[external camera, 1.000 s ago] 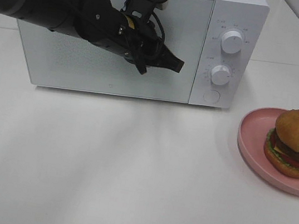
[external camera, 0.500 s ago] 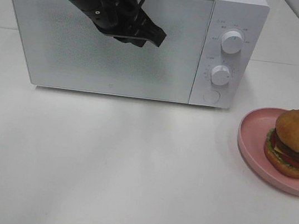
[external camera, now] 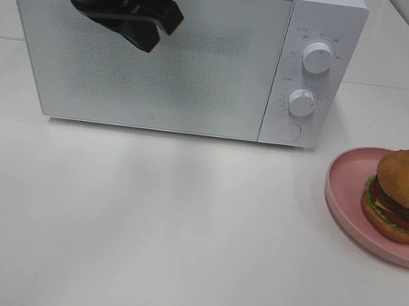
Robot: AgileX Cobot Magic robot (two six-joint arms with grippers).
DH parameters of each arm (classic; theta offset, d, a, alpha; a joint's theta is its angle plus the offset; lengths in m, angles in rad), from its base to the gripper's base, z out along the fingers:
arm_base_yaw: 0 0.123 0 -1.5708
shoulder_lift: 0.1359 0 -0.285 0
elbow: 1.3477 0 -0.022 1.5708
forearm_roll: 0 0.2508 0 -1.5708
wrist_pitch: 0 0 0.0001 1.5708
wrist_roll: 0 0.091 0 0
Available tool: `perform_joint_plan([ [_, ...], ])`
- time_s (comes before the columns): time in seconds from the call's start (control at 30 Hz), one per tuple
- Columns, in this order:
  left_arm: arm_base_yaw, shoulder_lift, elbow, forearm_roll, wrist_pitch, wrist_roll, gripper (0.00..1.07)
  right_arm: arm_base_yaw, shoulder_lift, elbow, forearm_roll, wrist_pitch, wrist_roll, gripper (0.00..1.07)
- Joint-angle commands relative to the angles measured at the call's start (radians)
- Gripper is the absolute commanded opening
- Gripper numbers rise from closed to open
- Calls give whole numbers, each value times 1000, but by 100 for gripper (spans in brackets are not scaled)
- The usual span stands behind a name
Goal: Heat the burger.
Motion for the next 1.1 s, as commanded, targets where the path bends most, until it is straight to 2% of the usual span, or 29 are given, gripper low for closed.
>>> perform_joint_plan([
  [0.03,66,-15,-6,-8,76,-13,0,-6,-31,-1,-1,-7,-8,64],
  [0.07,113,-15,-6,-18,139,-13,0,-6,-31,-1,-1,-7,-8,64],
  [0.1,113,-15,-6,-18,139,-13,0,-6,-31,-1,-1,-7,-8,64],
  [0.23,217,-15,-3,-20,262,-35,0,-6,-31,-1,-1,-7,-8,64],
  [0.3,237,-15,-1,-20,280,-41,0,-6,-31,-1,-1,-7,-8,64],
  [0.33,284,-23,11,-20,293,-71,0,-6,-31,-1,-1,-7,-8,64],
  [0.47,342,-54,54,-15,296,-108,0,-6,-31,-1,-1,-7,-8,64],
  [0.53,386,-119,132,3,282,-111,0,-6,-31,-1,-1,-7,-8,64],
  [0.63,400,-150,166,10,272,-112,0,-6,-31,-1,-1,-7,-8,64],
  [0.7,448,-292,297,46,250,-158,0,-6,-31,-1,-1,-7,-8,64],
  [0.73,448,-292,297,46,250,-158,0,-6,-31,-1,-1,-7,-8,64],
  [0.8,463,-415,390,86,256,-174,0,-6,-31,-1,-1,-7,-8,64],
  [0.83,463,-415,390,86,256,-174,0,-6,-31,-1,-1,-7,-8,64],
  [0.9,463,-552,486,114,274,-191,0,-6,-31,-1,-1,-7,-8,64],
  [0.93,463,-552,486,114,274,-191,0,-6,-31,-1,-1,-7,-8,64],
  [1.0,463,-705,565,114,295,-198,0,-6,-31,-1,-1,-8,-8,64],
  [1.03,463,-705,565,114,295,-198,0,-6,-31,-1,-1,-8,-8,64],
  [1.07,463,-802,608,107,318,-198,0,-6,-31,-1,-1,-8,-8,64],
  [1.1,463,-802,608,107,318,-198,0,-6,-31,-1,-1,-8,-8,64],
])
